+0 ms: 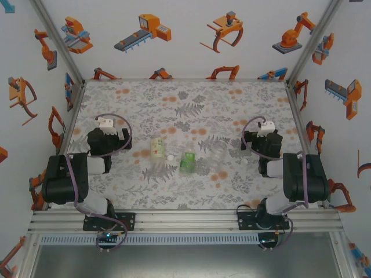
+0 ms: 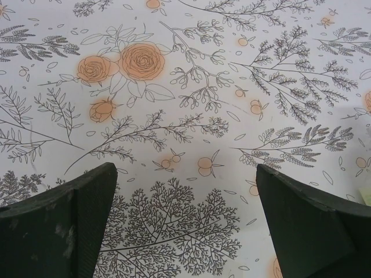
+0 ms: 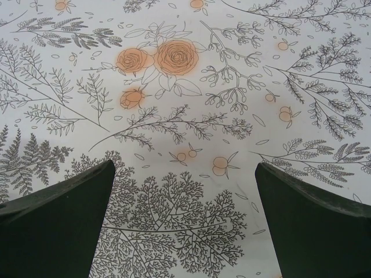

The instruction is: Screw on the bottle caps

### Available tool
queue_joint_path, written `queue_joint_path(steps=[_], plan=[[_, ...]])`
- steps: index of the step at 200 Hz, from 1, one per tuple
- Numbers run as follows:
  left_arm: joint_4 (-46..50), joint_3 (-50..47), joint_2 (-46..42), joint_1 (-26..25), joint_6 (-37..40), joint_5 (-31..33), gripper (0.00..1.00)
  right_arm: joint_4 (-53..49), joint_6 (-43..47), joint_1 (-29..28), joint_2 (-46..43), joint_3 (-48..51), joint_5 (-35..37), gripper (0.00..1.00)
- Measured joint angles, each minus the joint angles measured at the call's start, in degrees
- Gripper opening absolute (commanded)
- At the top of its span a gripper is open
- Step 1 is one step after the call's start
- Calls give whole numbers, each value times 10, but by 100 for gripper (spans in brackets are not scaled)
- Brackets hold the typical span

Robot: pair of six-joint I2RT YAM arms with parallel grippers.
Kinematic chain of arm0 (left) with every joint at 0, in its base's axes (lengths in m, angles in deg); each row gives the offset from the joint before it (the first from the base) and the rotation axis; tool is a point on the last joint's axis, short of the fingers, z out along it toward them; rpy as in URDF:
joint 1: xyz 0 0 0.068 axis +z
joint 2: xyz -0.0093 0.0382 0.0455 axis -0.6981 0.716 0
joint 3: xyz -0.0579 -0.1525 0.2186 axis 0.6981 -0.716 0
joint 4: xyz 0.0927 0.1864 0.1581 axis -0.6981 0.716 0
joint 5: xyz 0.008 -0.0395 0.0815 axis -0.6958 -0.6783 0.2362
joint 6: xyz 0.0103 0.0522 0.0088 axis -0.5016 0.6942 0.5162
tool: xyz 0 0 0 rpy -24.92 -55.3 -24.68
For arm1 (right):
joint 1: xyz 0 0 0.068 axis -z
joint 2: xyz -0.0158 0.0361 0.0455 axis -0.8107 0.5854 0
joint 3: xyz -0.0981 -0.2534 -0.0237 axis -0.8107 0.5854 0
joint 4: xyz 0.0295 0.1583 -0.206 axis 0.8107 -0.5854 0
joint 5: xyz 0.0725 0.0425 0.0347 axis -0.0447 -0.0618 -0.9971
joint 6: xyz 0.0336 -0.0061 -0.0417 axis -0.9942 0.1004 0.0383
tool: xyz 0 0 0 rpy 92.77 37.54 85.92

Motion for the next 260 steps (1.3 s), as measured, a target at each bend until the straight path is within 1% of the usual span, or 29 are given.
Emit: queue_joint_path(steps=[86,197,240,260], plan=[[0,0,0,0,0,-1,97,-1,0,0,0,-2,-3,99],[0,0,0,0,0,0,97,-19,-7,0,0,-16,25,99],[1,0,0,0,0,17,97,-37,-7,0,0,-22,33,97],[17,1,-8,0,-1,21,97,-63,-7,0,-14,-25,33,97]])
